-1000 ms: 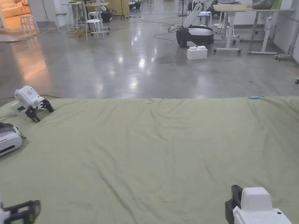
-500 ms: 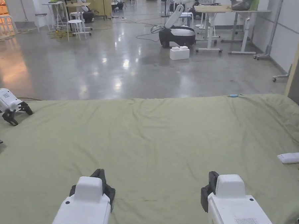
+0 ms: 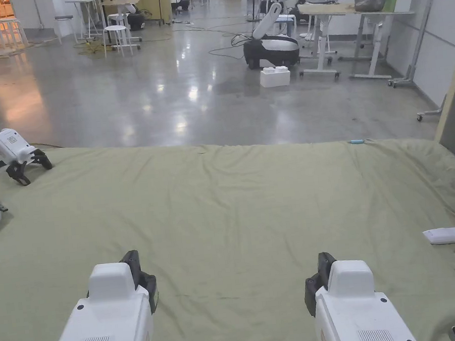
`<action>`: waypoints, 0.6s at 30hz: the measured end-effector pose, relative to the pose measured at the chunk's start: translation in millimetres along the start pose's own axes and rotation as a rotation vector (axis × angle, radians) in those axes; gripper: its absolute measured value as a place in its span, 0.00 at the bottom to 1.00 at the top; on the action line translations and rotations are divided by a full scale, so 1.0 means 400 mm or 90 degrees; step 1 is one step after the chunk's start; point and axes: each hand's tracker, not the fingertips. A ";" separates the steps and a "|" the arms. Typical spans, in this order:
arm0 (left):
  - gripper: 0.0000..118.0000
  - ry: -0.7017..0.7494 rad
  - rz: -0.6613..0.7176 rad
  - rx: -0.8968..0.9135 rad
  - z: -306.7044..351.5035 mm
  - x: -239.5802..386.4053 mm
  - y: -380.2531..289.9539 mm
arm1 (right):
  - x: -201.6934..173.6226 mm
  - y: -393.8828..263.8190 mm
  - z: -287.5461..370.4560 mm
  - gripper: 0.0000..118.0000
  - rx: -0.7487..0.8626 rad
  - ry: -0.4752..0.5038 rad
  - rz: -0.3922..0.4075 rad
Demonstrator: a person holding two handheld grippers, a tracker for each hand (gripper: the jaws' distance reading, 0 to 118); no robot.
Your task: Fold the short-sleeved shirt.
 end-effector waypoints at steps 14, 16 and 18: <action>0.27 0.008 -0.017 0.010 0.017 0.007 -0.003 | -0.007 -0.015 -0.009 0.08 0.012 0.014 -0.002; 0.56 0.010 -0.018 0.010 0.016 0.005 -0.001 | -0.007 -0.010 0.014 0.38 0.007 0.010 -0.002; 0.76 0.020 -0.021 0.009 0.018 0.006 0.000 | -0.006 -0.004 0.015 0.68 0.006 -0.004 0.007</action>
